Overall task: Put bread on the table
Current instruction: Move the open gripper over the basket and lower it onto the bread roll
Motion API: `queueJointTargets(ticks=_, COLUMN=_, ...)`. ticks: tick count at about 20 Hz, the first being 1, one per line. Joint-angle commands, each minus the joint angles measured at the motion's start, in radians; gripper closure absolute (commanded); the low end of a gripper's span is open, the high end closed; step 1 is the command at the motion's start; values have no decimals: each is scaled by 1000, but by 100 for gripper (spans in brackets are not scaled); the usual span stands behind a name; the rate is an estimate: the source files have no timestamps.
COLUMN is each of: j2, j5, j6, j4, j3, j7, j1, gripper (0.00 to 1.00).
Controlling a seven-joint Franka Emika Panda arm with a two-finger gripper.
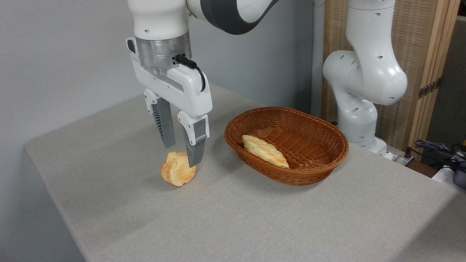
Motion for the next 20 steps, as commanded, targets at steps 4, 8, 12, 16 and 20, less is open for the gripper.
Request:
queueJointTargets(ticks=4, j2=9, j5=19, j6=-110, j4=22, j3=-135, j7=66, j1=80, gripper=0)
queueJointTargets(ticks=8, j2=6, j5=13, j6=-111, j4=18, j3=-130, j7=69, j1=82, gripper=0)
queueJointTargets(ticks=12, j2=-14, j5=15, j6=-120, j4=-19, j3=-131, j7=77, j1=80, gripper=0)
queueJointTargets(ticks=16, j2=-106, j5=16, j6=-165, j4=-131, j3=-130, j7=141, j1=80, gripper=0)
queueJointTargets(ticks=20, j2=-196, j5=29, j6=-194, j4=-247, j3=-125, j7=244, j1=82, gripper=0)
